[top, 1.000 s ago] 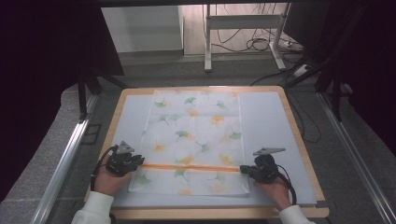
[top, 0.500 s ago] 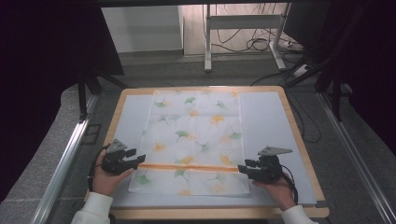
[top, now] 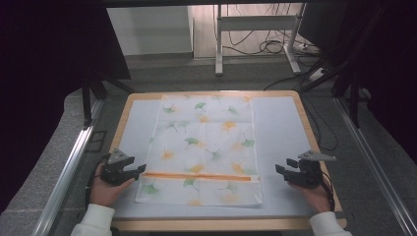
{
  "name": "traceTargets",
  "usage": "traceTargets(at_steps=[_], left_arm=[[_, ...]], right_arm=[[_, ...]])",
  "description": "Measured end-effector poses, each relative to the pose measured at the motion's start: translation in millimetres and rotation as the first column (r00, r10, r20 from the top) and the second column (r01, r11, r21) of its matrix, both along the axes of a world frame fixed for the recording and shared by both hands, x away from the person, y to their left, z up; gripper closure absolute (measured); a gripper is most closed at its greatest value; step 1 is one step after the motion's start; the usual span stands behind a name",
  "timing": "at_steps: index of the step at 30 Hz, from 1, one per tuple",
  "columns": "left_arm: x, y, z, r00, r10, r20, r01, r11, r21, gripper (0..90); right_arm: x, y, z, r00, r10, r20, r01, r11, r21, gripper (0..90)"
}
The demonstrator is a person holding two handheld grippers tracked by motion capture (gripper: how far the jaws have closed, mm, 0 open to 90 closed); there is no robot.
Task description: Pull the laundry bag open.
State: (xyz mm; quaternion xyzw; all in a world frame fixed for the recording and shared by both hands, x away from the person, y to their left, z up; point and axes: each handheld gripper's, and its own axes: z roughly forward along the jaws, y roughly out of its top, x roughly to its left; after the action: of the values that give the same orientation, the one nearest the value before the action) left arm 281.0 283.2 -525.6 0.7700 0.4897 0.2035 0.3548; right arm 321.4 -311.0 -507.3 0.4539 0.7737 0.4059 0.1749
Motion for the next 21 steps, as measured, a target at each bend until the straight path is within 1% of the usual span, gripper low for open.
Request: traceTargets(at_steps=[2,3,4,6,8,11,15,17,18,21], left_arm=[[-2.0,3.6,-0.8,0.9999,0.016,-0.002,-0.016,0.9998,-0.010,41.0],[-2.9,4.2,-0.7,0.9998,0.020,-0.005,-0.020,0.9998,0.000,40.9],[-4.3,3.5,-0.7,0.9997,0.026,-0.002,-0.026,0.9996,0.013,40.5],[-5.9,2.8,-1.5,0.9996,0.027,0.003,-0.027,0.9996,0.005,40.4],[-6.1,1.9,-3.1,0.9995,0.031,-0.010,-0.031,0.9995,-0.009,40.2],[-6.1,0.3,-2.6,0.9993,0.035,-0.010,-0.036,0.9991,-0.021,39.8],[-8.9,1.2,-1.9,0.9992,0.040,-0.003,-0.040,0.9990,-0.018,39.4],[-10.3,4.2,-2.1,0.9988,0.048,-0.003,-0.048,0.9986,-0.021,39.4],[-10.5,5.4,-2.3,0.9987,0.051,-0.002,-0.051,0.9984,-0.023,39.4],[-10.0,5.5,-3.0,0.9982,0.060,0.000,-0.060,0.9982,-0.006,39.3]], right_arm=[[3.8,-6.6,-2.5,0.9998,-0.020,-0.007,0.020,0.9998,-0.009,41.7],[6.3,-9.3,-4.2,0.9995,-0.027,-0.014,0.027,0.9995,-0.014,41.4],[8.0,-10.4,-5.5,0.9994,-0.030,-0.019,0.030,0.9994,-0.016,41.2],[10.9,-11.0,-6.8,0.9995,-0.025,-0.020,0.024,0.9995,-0.022,40.8],[13.0,-8.8,-7.3,0.9997,-0.015,-0.017,0.014,0.9995,-0.030,40.4],[15.9,-2.0,-6.6,0.9999,0.006,-0.011,-0.006,0.9992,-0.040,39.9],[15.2,5.9,-4.5,0.9995,0.032,-0.002,-0.032,0.9981,-0.052,39.4],[15.2,7.8,-4.3,0.9996,0.029,-0.003,-0.029,0.9977,-0.061,39.1],[15.2,8.4,-4.3,0.9996,0.029,-0.004,-0.029,0.9979,-0.057,39.0],[14.1,8.2,-3.3,0.9996,0.028,0.000,-0.028,0.9983,-0.052,38.6]])
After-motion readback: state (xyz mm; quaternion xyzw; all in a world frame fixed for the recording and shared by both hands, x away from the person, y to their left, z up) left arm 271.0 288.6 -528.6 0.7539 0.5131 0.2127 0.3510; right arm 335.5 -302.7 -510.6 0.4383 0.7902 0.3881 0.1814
